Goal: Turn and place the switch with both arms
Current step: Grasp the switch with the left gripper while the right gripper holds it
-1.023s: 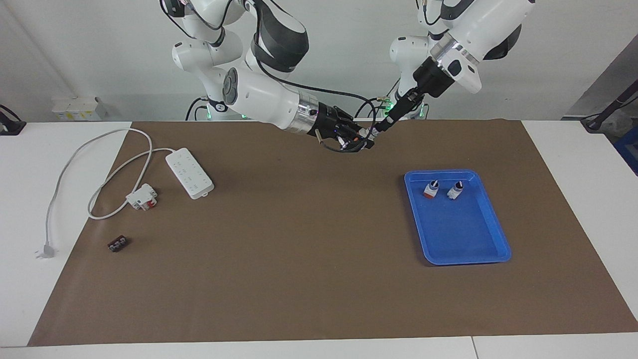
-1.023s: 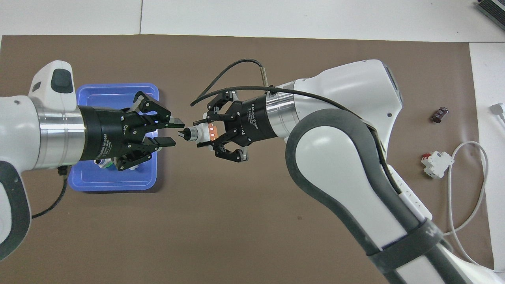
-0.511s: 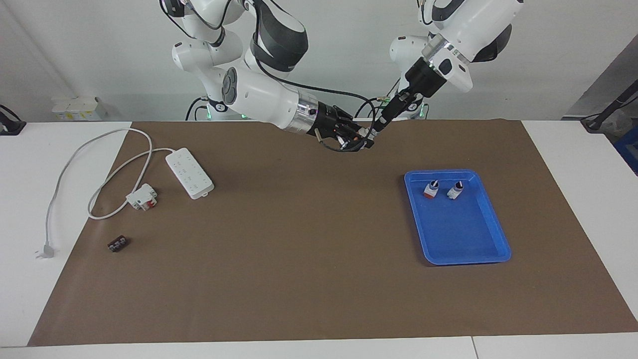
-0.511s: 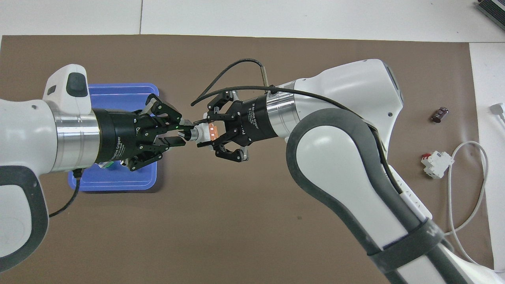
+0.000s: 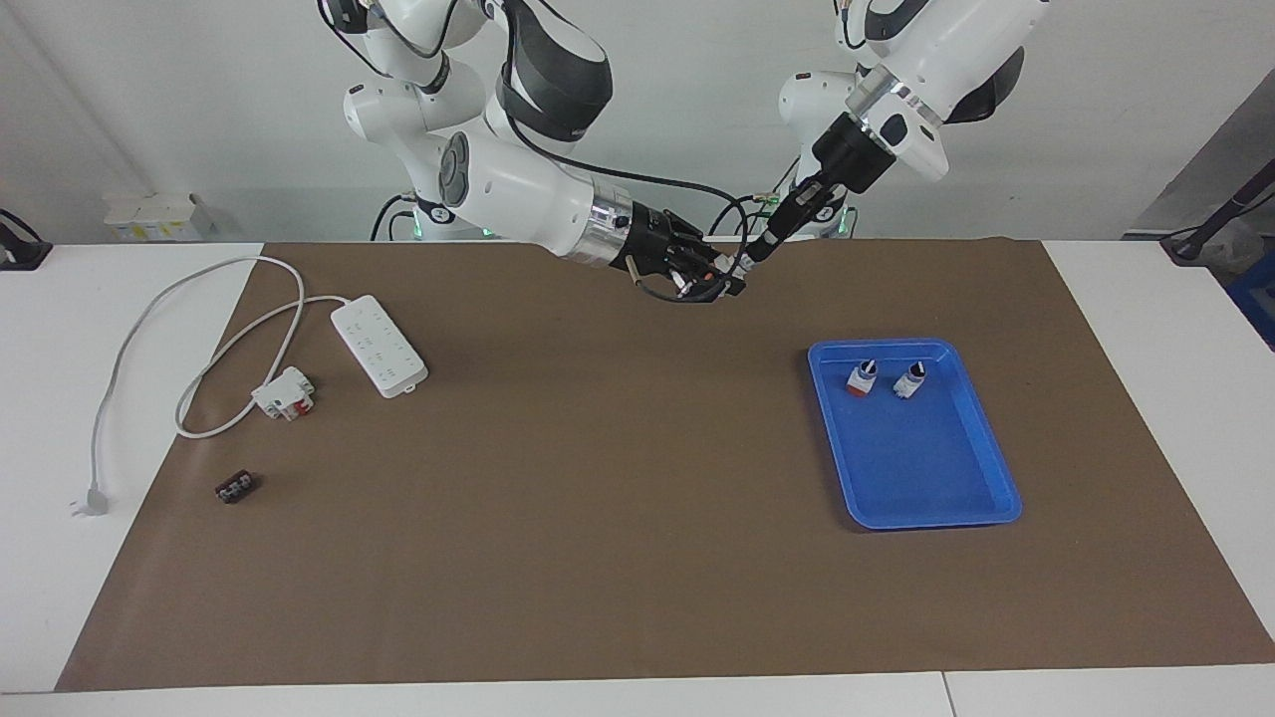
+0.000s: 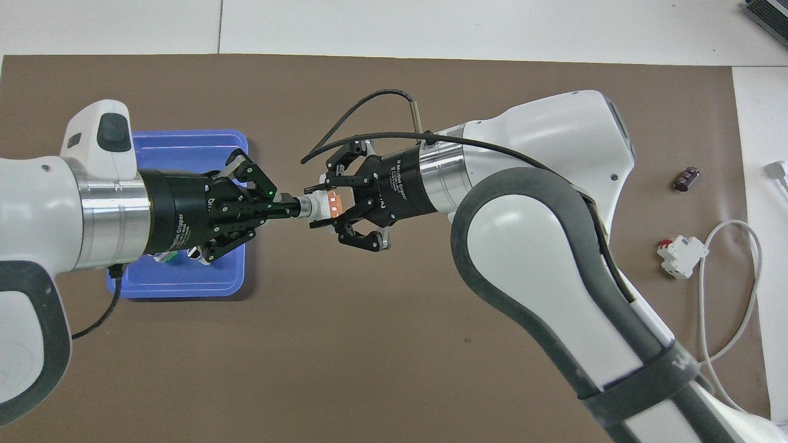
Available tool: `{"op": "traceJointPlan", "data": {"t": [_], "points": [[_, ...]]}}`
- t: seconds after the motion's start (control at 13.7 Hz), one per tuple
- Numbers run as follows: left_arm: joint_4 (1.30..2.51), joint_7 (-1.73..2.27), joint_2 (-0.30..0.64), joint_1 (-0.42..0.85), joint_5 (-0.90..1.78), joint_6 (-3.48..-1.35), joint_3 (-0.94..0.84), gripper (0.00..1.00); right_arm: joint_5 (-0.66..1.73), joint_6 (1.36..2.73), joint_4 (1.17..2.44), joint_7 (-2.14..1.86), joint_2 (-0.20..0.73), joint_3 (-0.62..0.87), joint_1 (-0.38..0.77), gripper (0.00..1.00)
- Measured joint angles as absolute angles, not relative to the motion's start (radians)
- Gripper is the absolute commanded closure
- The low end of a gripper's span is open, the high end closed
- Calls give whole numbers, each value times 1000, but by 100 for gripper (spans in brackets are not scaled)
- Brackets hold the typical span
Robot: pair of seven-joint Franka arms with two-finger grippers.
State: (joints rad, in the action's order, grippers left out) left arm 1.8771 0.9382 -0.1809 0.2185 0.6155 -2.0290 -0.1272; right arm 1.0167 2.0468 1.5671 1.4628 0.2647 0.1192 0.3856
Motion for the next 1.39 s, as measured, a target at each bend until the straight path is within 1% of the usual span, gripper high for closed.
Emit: {"op": "traceJointPlan", "data": {"t": [0.29, 0.88, 1.17, 1.39], "points": [[1877, 751, -182, 218, 616, -2030, -127, 100, 1017, 2047, 1567, 1464, 265, 120, 386, 100], [1876, -67, -187, 221, 599, -2028, -130, 100, 1017, 2047, 1569, 1471, 265, 122, 388, 100], [1876, -310, -189, 225, 589, -2027, -130, 100, 1017, 2045, 1570, 1471, 265, 122, 388, 100], [1875, -374, -189, 226, 586, -2024, -130, 100, 1017, 2044, 1570, 1471, 265, 122, 388, 100]]}}
